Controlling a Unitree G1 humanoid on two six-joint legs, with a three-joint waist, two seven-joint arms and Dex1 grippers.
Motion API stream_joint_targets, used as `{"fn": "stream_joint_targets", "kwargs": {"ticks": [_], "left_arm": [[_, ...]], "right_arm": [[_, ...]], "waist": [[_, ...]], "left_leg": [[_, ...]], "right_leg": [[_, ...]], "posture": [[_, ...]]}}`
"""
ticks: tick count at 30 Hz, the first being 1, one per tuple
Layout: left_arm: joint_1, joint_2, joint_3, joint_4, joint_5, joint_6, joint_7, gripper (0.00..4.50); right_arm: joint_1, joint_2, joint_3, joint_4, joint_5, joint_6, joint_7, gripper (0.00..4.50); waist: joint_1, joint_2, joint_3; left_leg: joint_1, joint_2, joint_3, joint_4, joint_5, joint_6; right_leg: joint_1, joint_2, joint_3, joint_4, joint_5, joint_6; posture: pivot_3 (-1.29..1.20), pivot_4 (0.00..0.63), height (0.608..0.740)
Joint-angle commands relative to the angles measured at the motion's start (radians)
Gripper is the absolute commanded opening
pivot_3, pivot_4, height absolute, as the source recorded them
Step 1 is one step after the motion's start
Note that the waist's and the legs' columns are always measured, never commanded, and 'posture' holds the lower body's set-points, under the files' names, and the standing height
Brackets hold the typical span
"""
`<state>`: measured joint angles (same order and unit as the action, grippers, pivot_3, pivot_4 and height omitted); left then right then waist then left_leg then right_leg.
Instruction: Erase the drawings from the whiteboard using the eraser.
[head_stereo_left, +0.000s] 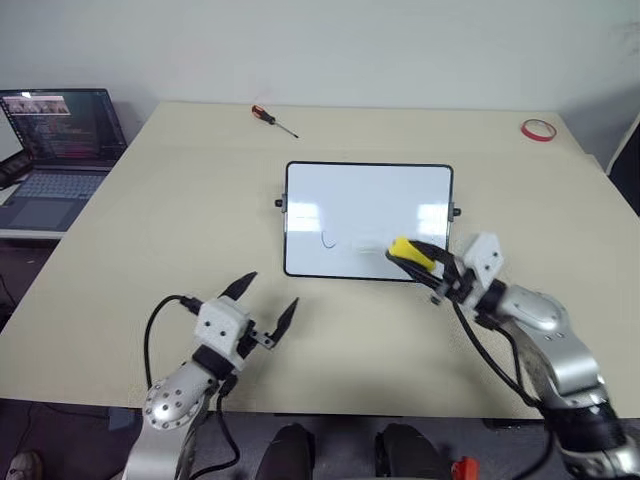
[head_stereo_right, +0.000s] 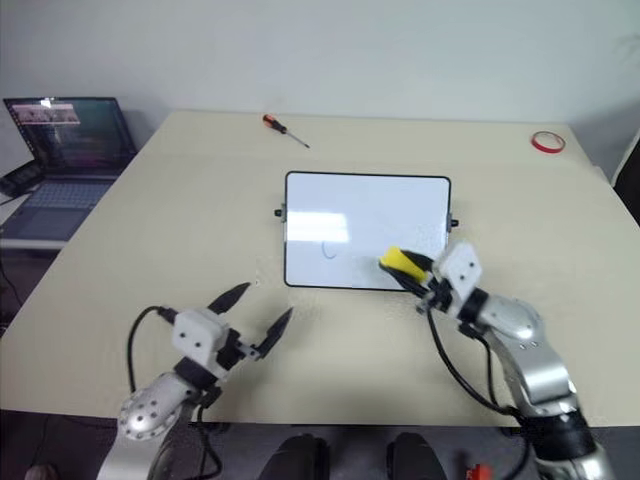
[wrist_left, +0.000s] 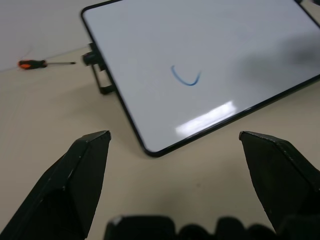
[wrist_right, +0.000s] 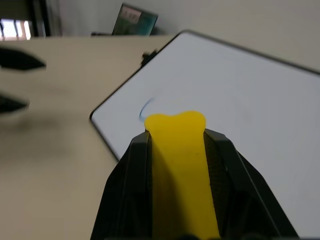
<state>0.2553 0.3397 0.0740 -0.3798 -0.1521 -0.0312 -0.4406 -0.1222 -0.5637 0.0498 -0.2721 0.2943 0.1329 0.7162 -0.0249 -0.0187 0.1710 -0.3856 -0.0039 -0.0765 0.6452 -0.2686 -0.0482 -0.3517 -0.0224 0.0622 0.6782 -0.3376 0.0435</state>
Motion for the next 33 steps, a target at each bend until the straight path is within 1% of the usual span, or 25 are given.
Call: {"fn": "stream_joint_targets", "kwargs": {"ticks": [1,4,8,12,14,17,21,24,27,30,32,33], "left_arm": [[-0.003,-0.022,0.045,-0.022,-0.05,-0.006,0.025,4.5],[-0.017,-0.019,0.049,-0.036,-0.052,0.007,0.027,4.5],[-0.036,-0.018,0.041,-0.059,-0.046,0.036,0.039,4.5],[-0.043,-0.017,0.031,-0.081,-0.04,0.06,0.05,4.5],[-0.053,-0.017,0.029,-0.082,-0.038,0.073,0.054,4.5],[-0.066,-0.017,0.025,-0.087,-0.038,0.092,0.057,4.5],[-0.073,-0.014,0.019,-0.092,-0.046,0.109,0.056,4.5],[-0.078,-0.013,0.014,-0.097,-0.044,0.116,0.057,4.5],[-0.079,-0.013,0.011,-0.102,-0.041,0.121,0.06,4.5],[-0.055,-0.018,0.008,-0.124,-0.037,0.127,0.068,4.5],[-0.033,-0.024,0.009,-0.141,-0.038,0.135,0.076,4.5],[-0.025,-0.026,0.009,-0.149,-0.038,0.138,0.08,4.5]], "right_arm": [[0.044,-0.053,-0.044,0.083,-0.074,-0.201,0.059,1.12],[0.027,-0.054,-0.059,0.17,-0.086,-0.27,0.06,1.12],[-0.021,-0.029,-0.049,0.19,-0.08,-0.292,0.058,1.12],[-0.055,0.0,-0.024,0.2,-0.091,-0.298,0.052,1.12],[-0.102,0.039,0.008,0.215,-0.118,-0.298,0.031,1.12],[-0.199,0.128,0.067,0.258,-0.153,-0.281,0.001,1.12],[-0.399,0.285,0.148,0.471,-0.24,-0.362,-0.051,1.12],[-0.518,0.36,0.165,0.661,-0.29,-0.442,-0.095,1.12],[-0.607,0.4,0.172,0.822,-0.331,-0.503,-0.136,1.12],[-0.714,0.425,0.182,1.008,-0.415,-0.517,-0.249,1.12],[-0.741,0.424,0.194,1.085,-0.46,-0.511,-0.299,1.12],[-0.743,0.426,0.196,1.111,-0.465,-0.508,-0.302,1.12]], "waist": [[-0.001,-0.001,0.001],[-0.006,-0.001,0.001],[-0.012,-0.001,0.002],[-0.006,-0.002,0.002],[-0.005,-0.002,0.002],[-0.012,-0.002,0.003],[-0.017,-0.002,0.003],[-0.016,-0.002,0.003],[-0.005,-0.003,0.003],[-0.008,-0.003,0.003],[-0.01,-0.003,0.003],[-0.01,-0.002,0.003]], "left_leg": [[0.0,0.0,0.0,0.0,0.0,0.0],[0.003,0.0,0.001,0.0,0.0,0.0],[0.004,0.001,0.002,0.0,0.0,0.0],[0.003,0.001,0.002,0.0,0.0,0.0],[0.003,0.001,0.002,0.0,0.0,0.0],[0.004,0.001,0.002,0.0,0.0,0.0],[0.004,0.002,0.002,0.0,0.0,-0.001],[0.003,0.001,0.002,0.0,0.0,-0.001],[0.002,0.001,0.001,0.0,0.0,-0.001],[0.002,0.001,0.002,0.0,0.0,-0.001],[0.002,0.001,0.003,0.0,0.0,-0.001],[0.002,0.002,0.003,0.0,0.0,-0.001]], "right_leg": [[0.0,0.0,0.0,0.0,0.0,0.0],[0.002,0.001,0.001,0.002,0.0,0.0],[0.002,0.002,0.002,0.003,0.0,0.0],[0.002,0.002,0.002,0.001,0.0,0.0],[0.001,0.002,0.002,0.001,0.0,0.0],[0.001,0.002,0.002,0.002,0.0,0.0],[0.001,0.002,0.002,0.003,0.0,0.0],[-0.001,0.002,0.001,0.003,0.0,0.0],[-0.001,0.001,0.0,0.002,0.0,0.0],[-0.002,0.001,0.0,0.002,0.0,0.0],[-0.002,0.001,0.001,0.003,0.0,0.0],[-0.002,0.001,0.001,0.003,0.0,0.0]], "posture": [[0.0,0.15,0.74],[0.0,0.15,0.74],[0.0,0.15,0.74],[0.0,0.15,0.74],[0.0,0.15,0.74],[0.0,0.15,0.74],[0.0,0.15,0.74],[0.0,0.15,0.74],[0.0,0.15,0.74],[0.0,0.15,0.74],[0.0,0.15,0.74],[0.0,0.15,0.74]]}}
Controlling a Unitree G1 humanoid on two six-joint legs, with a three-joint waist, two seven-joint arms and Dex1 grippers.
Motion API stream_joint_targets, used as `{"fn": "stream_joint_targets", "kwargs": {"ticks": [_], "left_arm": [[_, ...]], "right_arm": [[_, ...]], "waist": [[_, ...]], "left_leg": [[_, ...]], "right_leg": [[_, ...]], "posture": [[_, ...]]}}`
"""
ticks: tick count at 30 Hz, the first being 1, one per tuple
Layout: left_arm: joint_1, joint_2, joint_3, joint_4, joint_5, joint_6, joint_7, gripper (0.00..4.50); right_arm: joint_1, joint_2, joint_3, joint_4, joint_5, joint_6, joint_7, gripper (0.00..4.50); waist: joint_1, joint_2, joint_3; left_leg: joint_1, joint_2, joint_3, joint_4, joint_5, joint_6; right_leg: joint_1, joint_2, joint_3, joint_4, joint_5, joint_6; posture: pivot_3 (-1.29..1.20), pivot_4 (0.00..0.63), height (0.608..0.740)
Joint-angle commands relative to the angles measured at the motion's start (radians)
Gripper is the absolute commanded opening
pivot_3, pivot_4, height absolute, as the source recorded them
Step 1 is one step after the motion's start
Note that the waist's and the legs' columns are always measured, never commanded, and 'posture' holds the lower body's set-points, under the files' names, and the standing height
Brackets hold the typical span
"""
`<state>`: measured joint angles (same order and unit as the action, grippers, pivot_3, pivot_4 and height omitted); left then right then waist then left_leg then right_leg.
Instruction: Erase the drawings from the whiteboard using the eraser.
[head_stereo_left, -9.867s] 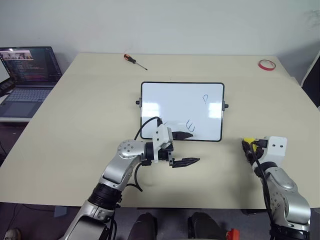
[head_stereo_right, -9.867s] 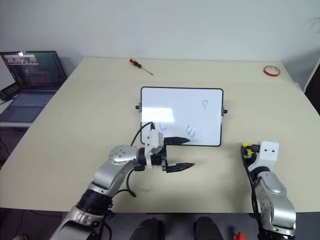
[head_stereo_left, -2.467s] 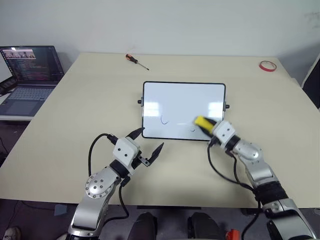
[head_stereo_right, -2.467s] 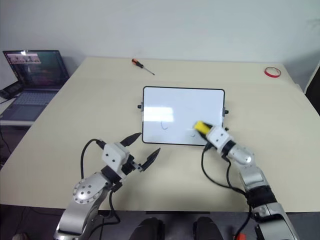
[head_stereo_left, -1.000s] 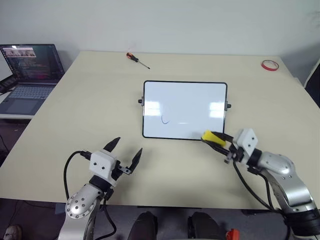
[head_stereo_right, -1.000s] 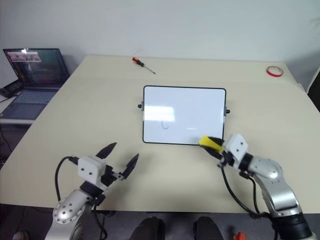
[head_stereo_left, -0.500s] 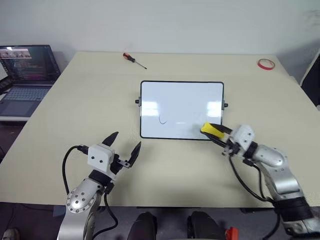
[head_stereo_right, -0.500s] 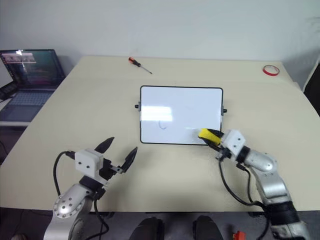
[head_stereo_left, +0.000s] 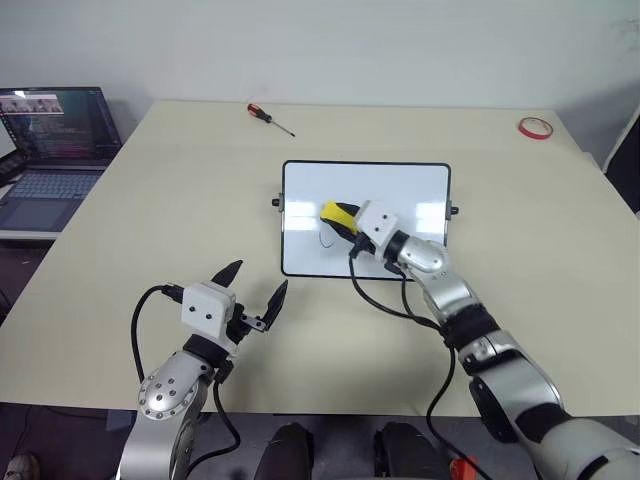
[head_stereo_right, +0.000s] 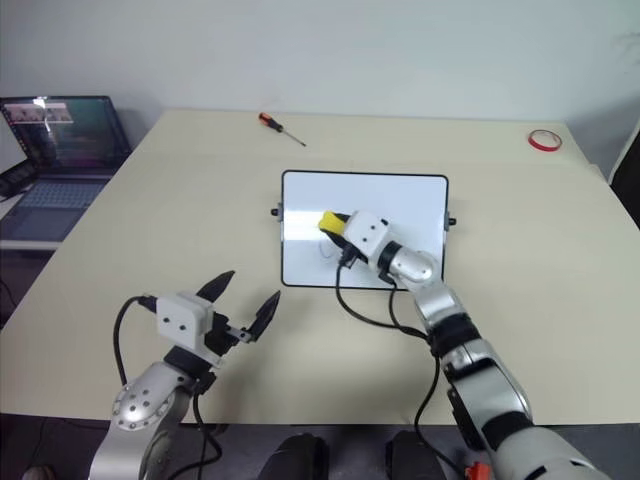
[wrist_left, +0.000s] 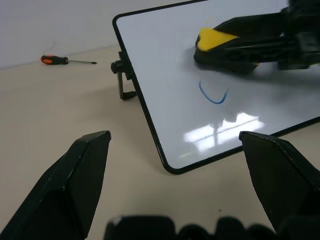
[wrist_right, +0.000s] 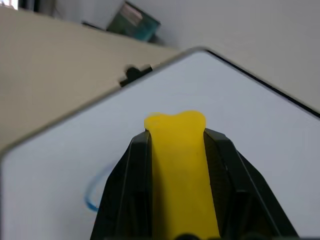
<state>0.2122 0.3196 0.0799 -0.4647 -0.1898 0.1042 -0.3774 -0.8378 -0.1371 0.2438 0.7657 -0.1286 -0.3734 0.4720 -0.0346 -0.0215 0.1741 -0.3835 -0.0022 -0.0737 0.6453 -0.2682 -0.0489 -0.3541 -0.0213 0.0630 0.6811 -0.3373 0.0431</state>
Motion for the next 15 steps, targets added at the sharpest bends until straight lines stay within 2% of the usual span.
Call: {"fn": "stream_joint_targets", "kwargs": {"ticks": [1,3,9,12,15], "left_arm": [[0.026,-0.008,0.001,-0.075,-0.001,0.006,0.02,4.5],[0.038,-0.012,-0.006,-0.094,0.002,0.013,0.027,4.5],[0.039,-0.014,-0.003,-0.118,0.001,0.038,0.046,4.5],[0.032,-0.005,0.009,-0.12,-0.006,0.049,0.044,4.5],[0.02,-0.003,0.01,-0.117,-0.005,0.058,0.046,4.5]], "right_arm": [[-0.021,-0.004,0.014,0.09,-0.056,0.002,-0.053,1.12],[0.014,-0.008,0.037,0.092,-0.06,-0.005,-0.008,1.12],[0.183,-0.039,0.105,-0.076,-0.006,-0.004,0.255,1.12],[0.186,-0.054,0.103,-0.086,-0.022,0.043,0.252,1.12],[0.127,-0.049,0.064,-0.033,-0.042,0.053,0.144,1.12]], "waist": [[-0.001,0.0,0.0],[-0.001,0.0,-0.001],[-0.001,0.0,-0.003],[-0.001,0.002,-0.001],[-0.001,0.002,-0.001]], "left_leg": [[0.001,0.0,0.0,0.0,0.0,0.0],[0.002,0.0,-0.001,0.0,0.0,0.0],[0.012,0.0,-0.001,0.0,0.0,0.0],[0.015,0.0,-0.001,0.0,0.0,0.0],[0.019,0.0,-0.002,-0.001,0.0,0.0]], "right_leg": [[0.0,0.0,0.0,0.0,0.0,0.0],[0.002,0.0,0.001,0.001,0.0,0.0],[0.013,0.0,0.0,0.0,0.0,0.0],[0.016,0.0,0.001,0.001,0.0,0.0],[0.019,0.001,0.0,0.0,0.0,0.0]], "posture": [[0.0,0.15,0.74],[0.0,0.15,0.74],[0.0,0.15,0.74],[0.0,0.15,0.74],[0.0,0.15,0.74]]}}
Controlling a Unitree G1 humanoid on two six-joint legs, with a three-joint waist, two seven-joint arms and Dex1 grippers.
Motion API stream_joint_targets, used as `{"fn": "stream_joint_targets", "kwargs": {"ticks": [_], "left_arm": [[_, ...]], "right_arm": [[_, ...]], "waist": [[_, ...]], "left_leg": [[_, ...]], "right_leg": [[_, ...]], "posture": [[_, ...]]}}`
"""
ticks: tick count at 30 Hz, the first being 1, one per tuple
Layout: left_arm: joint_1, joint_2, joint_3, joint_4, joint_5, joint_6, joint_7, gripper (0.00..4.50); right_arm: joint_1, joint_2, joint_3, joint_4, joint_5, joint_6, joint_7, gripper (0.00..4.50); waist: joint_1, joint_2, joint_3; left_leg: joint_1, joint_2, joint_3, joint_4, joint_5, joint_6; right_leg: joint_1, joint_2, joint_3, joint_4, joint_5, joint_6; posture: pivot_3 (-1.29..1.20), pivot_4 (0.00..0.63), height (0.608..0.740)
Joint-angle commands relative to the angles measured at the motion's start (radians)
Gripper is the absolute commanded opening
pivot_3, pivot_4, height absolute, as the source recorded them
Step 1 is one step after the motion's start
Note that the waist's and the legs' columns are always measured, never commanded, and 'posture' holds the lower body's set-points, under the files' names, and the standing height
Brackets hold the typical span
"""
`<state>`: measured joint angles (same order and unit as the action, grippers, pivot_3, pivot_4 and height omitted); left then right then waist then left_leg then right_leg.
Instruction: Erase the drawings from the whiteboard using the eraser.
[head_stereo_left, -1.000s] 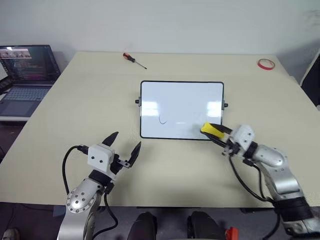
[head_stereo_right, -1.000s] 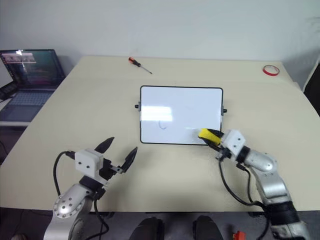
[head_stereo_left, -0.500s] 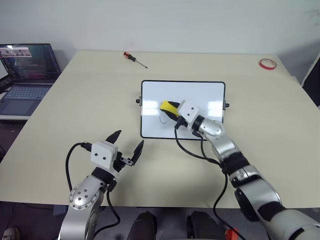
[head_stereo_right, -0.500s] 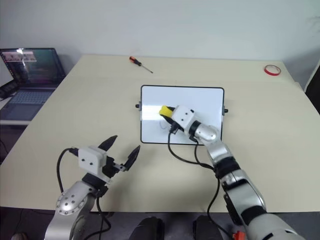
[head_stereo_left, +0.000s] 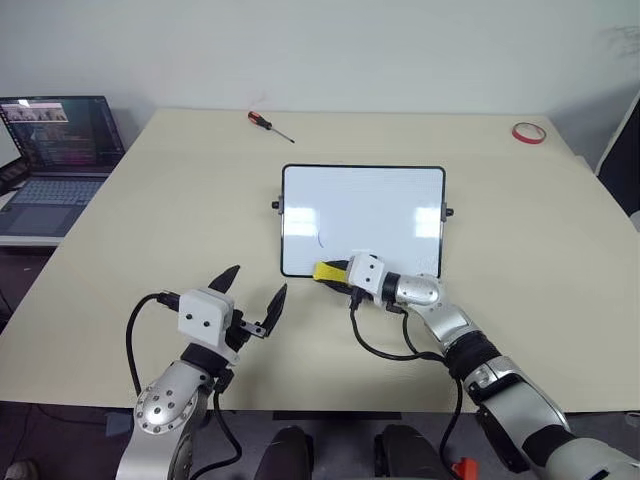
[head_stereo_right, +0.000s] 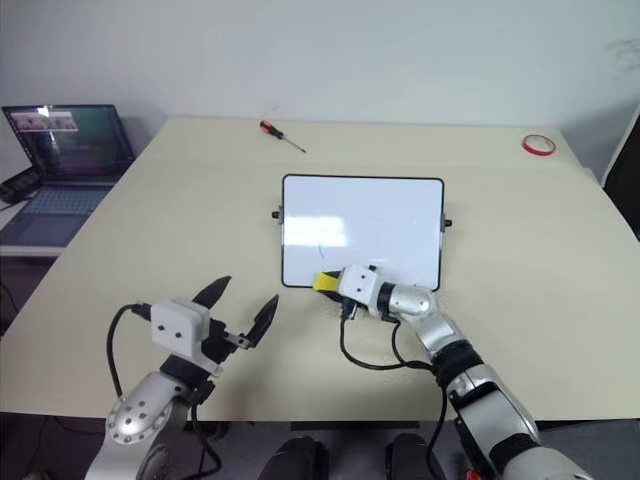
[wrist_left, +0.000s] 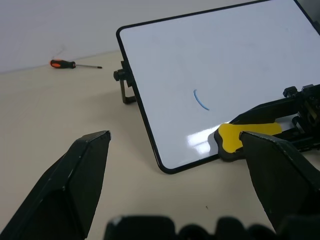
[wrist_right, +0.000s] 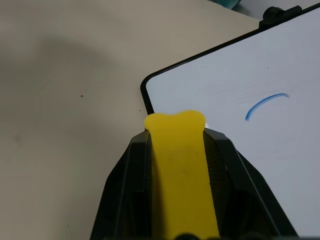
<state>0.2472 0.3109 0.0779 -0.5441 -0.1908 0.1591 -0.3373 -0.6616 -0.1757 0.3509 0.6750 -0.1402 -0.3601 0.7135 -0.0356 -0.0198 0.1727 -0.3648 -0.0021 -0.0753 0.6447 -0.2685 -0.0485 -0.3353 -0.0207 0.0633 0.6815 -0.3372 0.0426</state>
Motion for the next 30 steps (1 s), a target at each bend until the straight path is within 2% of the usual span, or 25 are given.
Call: {"fn": "stream_joint_targets", "kwargs": {"ticks": [1,7,10,15,20,22,27,30], "left_arm": [[-0.018,0.005,0.011,-0.038,-0.003,0.006,0.006,4.5],[-0.031,-0.001,-0.003,-0.015,0.001,-0.003,-0.002,4.5],[-0.031,0.0,0.0,-0.002,-0.002,-0.013,-0.008,4.5],[-0.029,-0.004,-0.004,0.014,0.0,-0.029,-0.012,4.5],[-0.035,-0.012,-0.016,0.017,0.005,-0.035,-0.005,4.5],[-0.046,-0.013,-0.018,0.014,0.006,-0.03,0.001,4.5],[-0.044,-0.015,-0.021,0.001,0.009,-0.023,0.011,4.5],[-0.031,-0.016,-0.021,-0.002,0.009,-0.026,0.01,4.5]], "right_arm": [[-0.068,-0.008,-0.053,0.072,-0.033,0.037,-0.129,1.12],[-0.193,0.019,-0.095,0.176,-0.078,-0.024,-0.403,1.12],[-0.207,0.011,-0.086,0.204,-0.105,-0.037,-0.448,1.12],[-0.155,0.003,-0.061,0.17,-0.095,-0.055,-0.366,1.12],[-0.075,0.019,0.025,0.064,-0.085,-0.059,-0.152,1.12],[-0.07,0.029,0.041,0.043,-0.092,-0.037,-0.123,1.12],[-0.108,0.041,0.038,0.069,-0.107,-0.027,-0.138,1.12],[-0.192,0.054,-0.011,0.152,-0.129,-0.002,-0.283,1.12]], "waist": [[0.0,0.0,0.0],[0.003,0.0,0.001],[0.003,0.0,0.001],[0.003,0.0,0.001],[-0.002,0.0,0.001],[-0.006,0.0,0.001],[-0.016,0.001,0.001],[-0.021,0.001,0.003]], "left_leg": [[0.0,0.0,0.0,0.0,0.0,0.0],[0.0,-0.001,-0.001,0.001,0.001,-0.001],[0.0,-0.001,-0.001,0.0,0.001,-0.001],[-0.001,-0.001,-0.001,-0.001,0.001,-0.001],[-0.001,0.0,0.0,-0.001,0.001,-0.001],[-0.001,0.0,0.0,-0.002,0.001,-0.001],[-0.001,0.0,0.0,-0.002,0.001,-0.001],[-0.001,0.0,0.0,-0.002,0.001,-0.001]], "right_leg": [[0.0,0.0,0.0,0.0,0.0,0.0],[-0.001,0.0,0.0,0.0,0.001,-0.001],[-0.002,0.0,0.0,0.0,0.001,-0.001],[-0.001,0.0,0.0,-0.001,0.001,-0.001],[-0.001,0.0,0.0,-0.001,0.001,-0.001],[-0.001,0.0,0.0,-0.001,0.001,-0.001],[-0.001,0.0,0.001,-0.001,0.001,-0.001],[-0.002,0.0,0.001,0.0,0.001,-0.001]], "posture": [[0.0,0.15,0.74],[0.0,0.15,0.74],[0.0,0.15,0.74],[0.0,0.15,0.74],[0.0,0.15,0.74],[0.0,0.15,0.74],[0.0,0.15,0.74],[0.0,0.15,0.74]]}}
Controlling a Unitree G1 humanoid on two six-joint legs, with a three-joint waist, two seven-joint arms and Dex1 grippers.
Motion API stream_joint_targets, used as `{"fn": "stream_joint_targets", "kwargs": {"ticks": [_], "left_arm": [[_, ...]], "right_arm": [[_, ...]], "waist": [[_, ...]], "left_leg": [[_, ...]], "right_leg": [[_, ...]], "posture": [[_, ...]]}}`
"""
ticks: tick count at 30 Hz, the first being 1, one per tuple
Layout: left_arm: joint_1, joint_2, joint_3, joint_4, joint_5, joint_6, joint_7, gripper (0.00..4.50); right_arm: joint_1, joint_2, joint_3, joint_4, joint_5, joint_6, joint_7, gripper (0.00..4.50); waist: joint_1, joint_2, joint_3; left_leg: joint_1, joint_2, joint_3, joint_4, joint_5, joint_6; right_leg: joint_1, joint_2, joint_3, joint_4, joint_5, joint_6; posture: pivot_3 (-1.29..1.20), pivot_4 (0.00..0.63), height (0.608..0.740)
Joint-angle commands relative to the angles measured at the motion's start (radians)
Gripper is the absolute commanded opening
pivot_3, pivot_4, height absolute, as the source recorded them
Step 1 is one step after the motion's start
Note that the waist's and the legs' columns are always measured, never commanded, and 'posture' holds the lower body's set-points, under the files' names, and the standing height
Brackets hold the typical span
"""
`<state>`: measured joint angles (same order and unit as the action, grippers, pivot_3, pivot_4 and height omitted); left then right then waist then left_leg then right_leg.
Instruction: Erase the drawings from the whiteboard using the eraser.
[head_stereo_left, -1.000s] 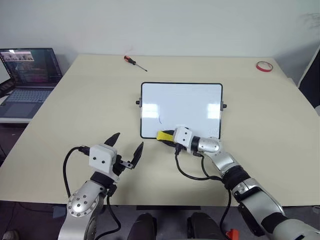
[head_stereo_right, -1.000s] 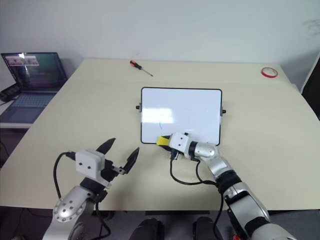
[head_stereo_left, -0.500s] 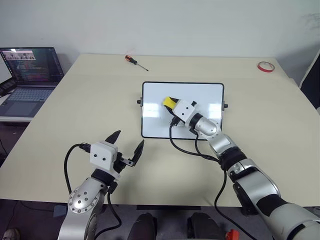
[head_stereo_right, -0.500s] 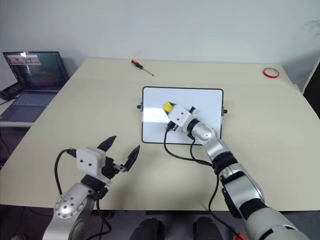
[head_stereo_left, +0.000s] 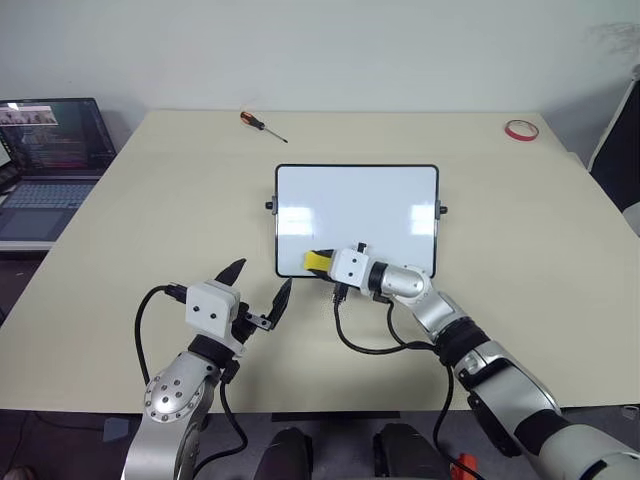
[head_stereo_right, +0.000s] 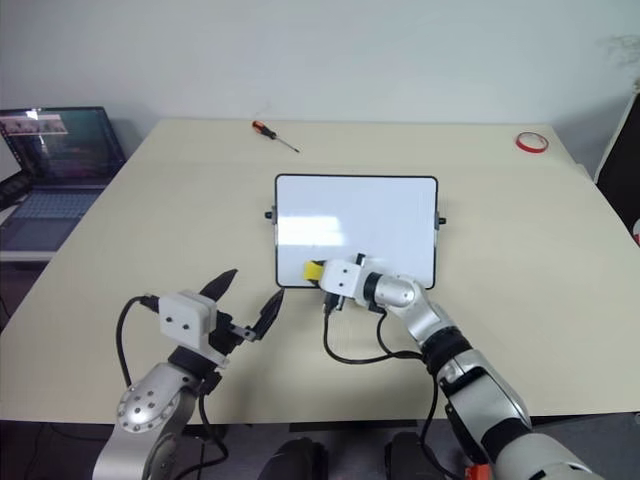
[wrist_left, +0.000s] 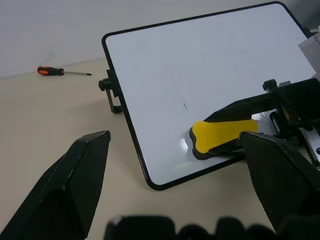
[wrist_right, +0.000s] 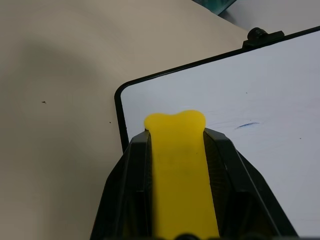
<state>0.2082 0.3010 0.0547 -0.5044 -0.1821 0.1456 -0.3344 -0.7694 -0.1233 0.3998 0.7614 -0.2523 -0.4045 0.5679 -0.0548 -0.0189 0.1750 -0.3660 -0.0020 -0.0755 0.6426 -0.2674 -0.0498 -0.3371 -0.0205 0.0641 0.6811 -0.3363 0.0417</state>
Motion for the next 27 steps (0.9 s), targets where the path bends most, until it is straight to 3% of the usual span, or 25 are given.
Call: {"fn": "stream_joint_targets", "kwargs": {"ticks": [1,6,10,14,18,22,27], "left_arm": [[0.01,-0.006,0.002,-0.041,0.001,-0.013,0.007,4.5],[0.011,-0.005,-0.004,-0.033,0.005,-0.02,0.002,4.5],[0.007,-0.004,-0.02,-0.025,0.008,-0.027,-0.012,4.5],[-0.02,0.006,-0.041,-0.004,0.007,-0.043,-0.042,4.5],[-0.092,0.036,-0.069,0.027,-0.054,-0.078,-0.157,4.5],[-0.224,0.074,-0.077,0.163,-0.129,-0.121,-0.321,4.5],[-0.435,0.104,-0.152,0.357,-0.17,-0.149,-0.553,4.5]], "right_arm": [[-0.11,0.004,-0.071,0.095,-0.022,0.048,-0.176,1.12],[-0.189,-0.026,-0.078,0.199,-0.071,0.063,-0.351,1.12],[-0.153,-0.056,-0.105,0.159,-0.027,0.05,-0.324,1.12],[-0.009,-0.108,-0.164,-0.096,0.108,0.074,-0.155,1.12],[0.202,-0.195,-0.229,-0.588,0.335,0.271,0.024,1.12],[0.369,-0.317,-0.329,-0.946,0.401,0.455,0.03,1.12],[0.582,-0.421,-0.496,-1.303,0.418,0.758,-0.057,1.12]], "waist": [[-0.002,0.001,0.002],[0.01,0.001,0.002],[0.021,0.001,0.002],[0.033,0.0,0.002],[0.031,0.001,0.003],[0.021,0.003,0.004],[0.027,0.003,0.004]], "left_leg": [[0.0,0.0,0.0,0.0,0.0,0.0],[0.001,-0.001,-0.002,0.001,0.0,0.0],[0.0,-0.001,-0.002,0.001,0.0,0.0],[-0.002,-0.002,-0.004,0.001,0.0,0.0],[-0.015,-0.002,-0.005,0.003,0.0,0.0],[-0.03,-0.001,-0.004,0.003,0.001,-0.001],[-0.033,-0.001,-0.004,0.003,0.001,-0.001]], "right_leg": [[0.0,0.0,0.0,0.001,0.0,0.0],[-0.004,0.0,-0.002,0.0,0.0,0.0],[-0.004,-0.001,-0.001,-0.001,0.0,0.0],[-0.003,-0.002,-0.004,-0.002,0.0,0.0],[-0.01,-0.002,-0.006,-0.001,0.0,0.0],[-0.025,-0.001,-0.006,0.0,0.0,0.0],[-0.027,0.0,-0.006,-0.001,0.0,0.0]], "posture": [[0.0,0.15,0.74],[0.0,0.15,0.74],[0.0,0.15,0.74],[0.0,0.15,0.74],[0.0,0.15,0.74],[0.0,0.15,0.74],[0.0,0.15,0.74]]}}
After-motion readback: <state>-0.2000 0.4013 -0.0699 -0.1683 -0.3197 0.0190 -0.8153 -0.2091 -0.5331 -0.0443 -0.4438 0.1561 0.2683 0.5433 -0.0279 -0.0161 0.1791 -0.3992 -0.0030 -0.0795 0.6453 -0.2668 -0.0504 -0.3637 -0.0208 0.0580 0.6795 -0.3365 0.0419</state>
